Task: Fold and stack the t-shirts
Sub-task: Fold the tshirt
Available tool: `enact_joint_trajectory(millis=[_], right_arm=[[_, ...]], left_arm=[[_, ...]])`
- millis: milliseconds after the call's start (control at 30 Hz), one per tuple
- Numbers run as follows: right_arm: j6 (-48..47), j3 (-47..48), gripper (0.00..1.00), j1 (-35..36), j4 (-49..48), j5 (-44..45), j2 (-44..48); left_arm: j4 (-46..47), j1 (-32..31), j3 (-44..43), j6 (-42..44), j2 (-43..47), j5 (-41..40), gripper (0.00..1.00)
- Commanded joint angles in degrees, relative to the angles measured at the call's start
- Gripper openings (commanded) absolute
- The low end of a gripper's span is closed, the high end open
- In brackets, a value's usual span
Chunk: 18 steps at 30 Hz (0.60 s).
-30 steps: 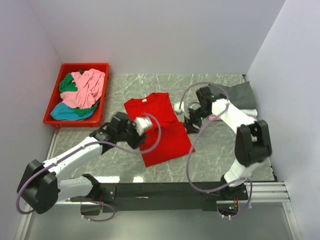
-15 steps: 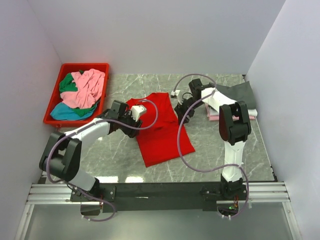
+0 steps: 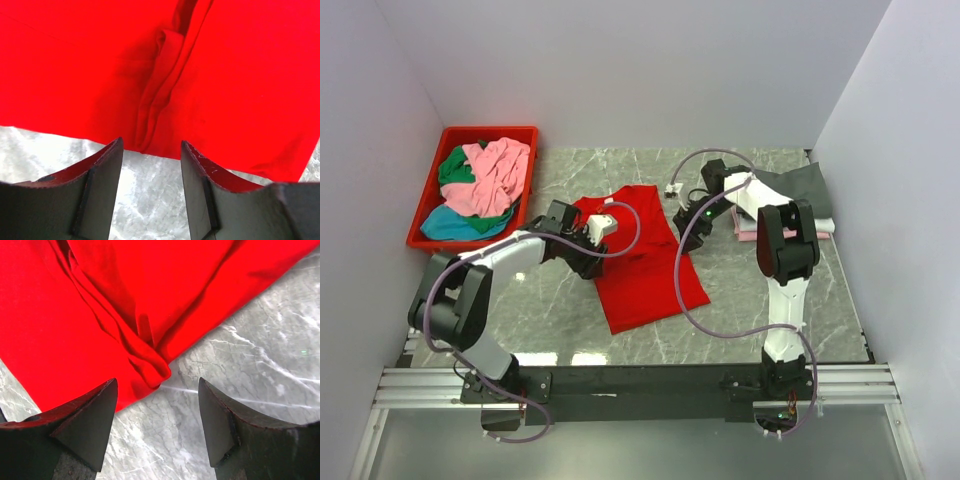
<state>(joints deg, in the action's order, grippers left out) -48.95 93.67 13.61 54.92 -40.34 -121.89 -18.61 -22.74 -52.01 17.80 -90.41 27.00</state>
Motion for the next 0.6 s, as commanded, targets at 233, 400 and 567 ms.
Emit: enact_joint_trajectory(millis=[233,400,567], right_arm=[[-1.59,3.19,0.7,-0.07,3.71,-2.03,-1.25],[-2.2,5.03,0.61,-0.07,5.9,-2.99,-2.56],[-1.94,5.83,0.57,-0.07,6.7,-3.35,-2.92]], left_arm=[[-2.84,0.15,-3.98,1.09,-4.86,4.81,0.45],[-3.45,0.15,-4.24,1.36,-4.42,6.48,0.26],[-4.85,0.15,-4.77,2.06,-4.77,9.29,0.12]])
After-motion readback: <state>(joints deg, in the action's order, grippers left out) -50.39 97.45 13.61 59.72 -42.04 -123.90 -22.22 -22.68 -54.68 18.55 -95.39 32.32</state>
